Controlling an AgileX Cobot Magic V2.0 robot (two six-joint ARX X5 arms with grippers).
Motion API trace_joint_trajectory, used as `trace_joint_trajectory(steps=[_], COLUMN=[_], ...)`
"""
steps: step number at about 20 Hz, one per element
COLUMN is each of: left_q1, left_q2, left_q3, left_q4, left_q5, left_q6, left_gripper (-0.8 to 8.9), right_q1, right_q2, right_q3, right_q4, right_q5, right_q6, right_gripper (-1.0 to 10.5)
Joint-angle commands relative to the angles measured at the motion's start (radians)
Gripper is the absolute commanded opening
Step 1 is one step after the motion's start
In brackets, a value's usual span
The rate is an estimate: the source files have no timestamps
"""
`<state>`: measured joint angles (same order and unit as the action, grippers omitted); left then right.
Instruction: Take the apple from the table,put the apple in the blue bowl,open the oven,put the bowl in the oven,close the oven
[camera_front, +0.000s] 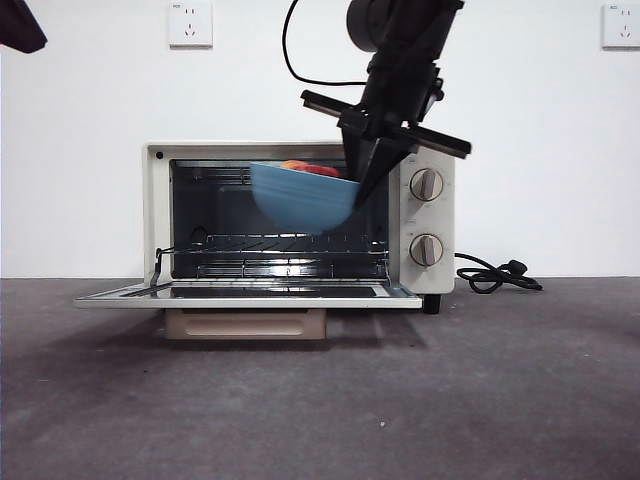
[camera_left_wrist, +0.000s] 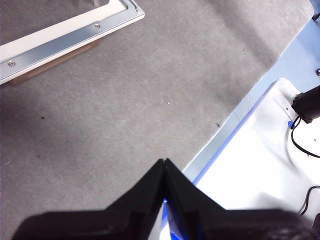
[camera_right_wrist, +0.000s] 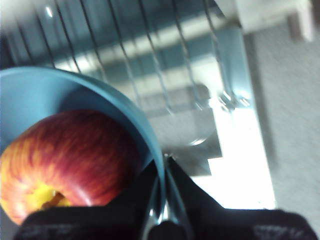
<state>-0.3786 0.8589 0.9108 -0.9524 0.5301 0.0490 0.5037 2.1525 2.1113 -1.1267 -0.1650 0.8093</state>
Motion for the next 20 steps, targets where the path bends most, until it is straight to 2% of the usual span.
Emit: trace_joint_trajectory(steps=[1, 4, 8, 13, 20], left_q1=[0.000, 0.000, 0.000, 0.000, 0.000], left_q2=[-0.004, -0.004, -0.004, -0.006, -0.011], left_q3=[0.000, 0.000, 0.000, 0.000, 0.000], left_q4=[0.002, 0.002, -0.005, -0.014, -0.035], left_q5=[0.001, 0.001, 0.001, 0.001, 0.001], left_q6=[0.011, 0.011, 0.011, 0.011, 0.019], left_gripper=[-0.05, -0.05, -0.05, -0.05, -0.05], right_q1=[0.001, 0.001, -0.002, -0.020, -0.020], right_q2=[0.055, 0.108, 0.119, 0.119, 0.119], right_q3=[0.074, 0.133, 0.134, 0.134, 0.134], right_q4=[-0.008, -0.033, -0.055, -0.103, -0.060], right_q5=[-0.021, -0.017, 0.051, 0.093, 0.156], right_q6=[0.072, 0.128, 0.195, 0.268, 0.377], right_gripper=[-0.1, -0.1, -0.1, -0.1, -0.1])
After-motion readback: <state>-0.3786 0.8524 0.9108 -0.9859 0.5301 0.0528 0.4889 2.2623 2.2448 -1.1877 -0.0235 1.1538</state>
